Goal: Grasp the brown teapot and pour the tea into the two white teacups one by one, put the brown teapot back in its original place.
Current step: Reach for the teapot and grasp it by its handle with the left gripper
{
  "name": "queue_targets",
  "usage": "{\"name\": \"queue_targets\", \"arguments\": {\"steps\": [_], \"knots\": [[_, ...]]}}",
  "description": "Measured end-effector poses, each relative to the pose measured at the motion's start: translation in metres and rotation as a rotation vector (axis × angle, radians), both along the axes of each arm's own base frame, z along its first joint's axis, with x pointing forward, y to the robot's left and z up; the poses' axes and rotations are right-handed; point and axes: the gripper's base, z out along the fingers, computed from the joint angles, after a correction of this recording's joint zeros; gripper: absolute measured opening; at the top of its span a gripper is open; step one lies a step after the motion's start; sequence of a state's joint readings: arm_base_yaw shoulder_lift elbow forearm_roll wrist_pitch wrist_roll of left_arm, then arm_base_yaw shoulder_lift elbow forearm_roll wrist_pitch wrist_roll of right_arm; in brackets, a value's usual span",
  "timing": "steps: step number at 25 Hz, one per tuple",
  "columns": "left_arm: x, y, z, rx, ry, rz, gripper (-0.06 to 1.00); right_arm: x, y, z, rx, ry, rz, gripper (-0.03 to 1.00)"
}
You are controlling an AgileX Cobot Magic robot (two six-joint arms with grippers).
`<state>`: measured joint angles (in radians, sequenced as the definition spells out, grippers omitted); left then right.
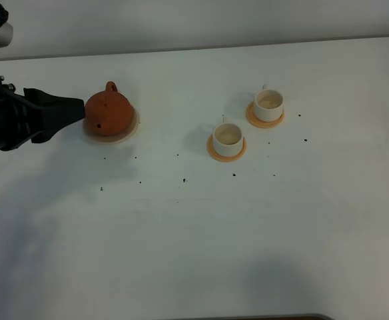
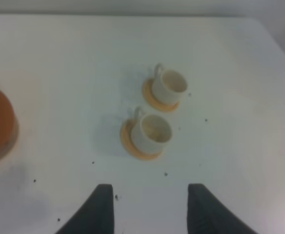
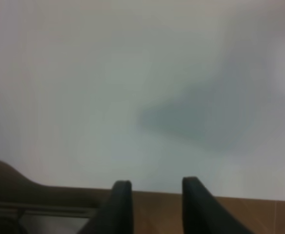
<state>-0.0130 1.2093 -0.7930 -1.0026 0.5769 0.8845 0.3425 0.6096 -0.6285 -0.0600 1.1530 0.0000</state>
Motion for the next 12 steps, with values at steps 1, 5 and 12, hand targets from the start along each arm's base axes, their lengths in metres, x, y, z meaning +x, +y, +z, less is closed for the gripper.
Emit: {"name": "queue_targets", "arguments": {"steps": [1, 5, 12], "knots": [[0.002, 0.000, -0.003, 0.000, 0.014, 0.000, 0.35, -0.007, -0.002, -0.003, 0.007, -0.015, 0.000, 0.24], [0.011, 0.000, -0.017, 0.001, 0.070, 0.000, 0.35, -0.029, -0.008, -0.012, 0.037, -0.088, 0.033, 0.24], [0.015, 0.000, -0.025, 0.009, 0.101, -0.003, 0.35, -0.047, -0.009, -0.015, 0.105, -0.234, 0.108, 0.24]]}}
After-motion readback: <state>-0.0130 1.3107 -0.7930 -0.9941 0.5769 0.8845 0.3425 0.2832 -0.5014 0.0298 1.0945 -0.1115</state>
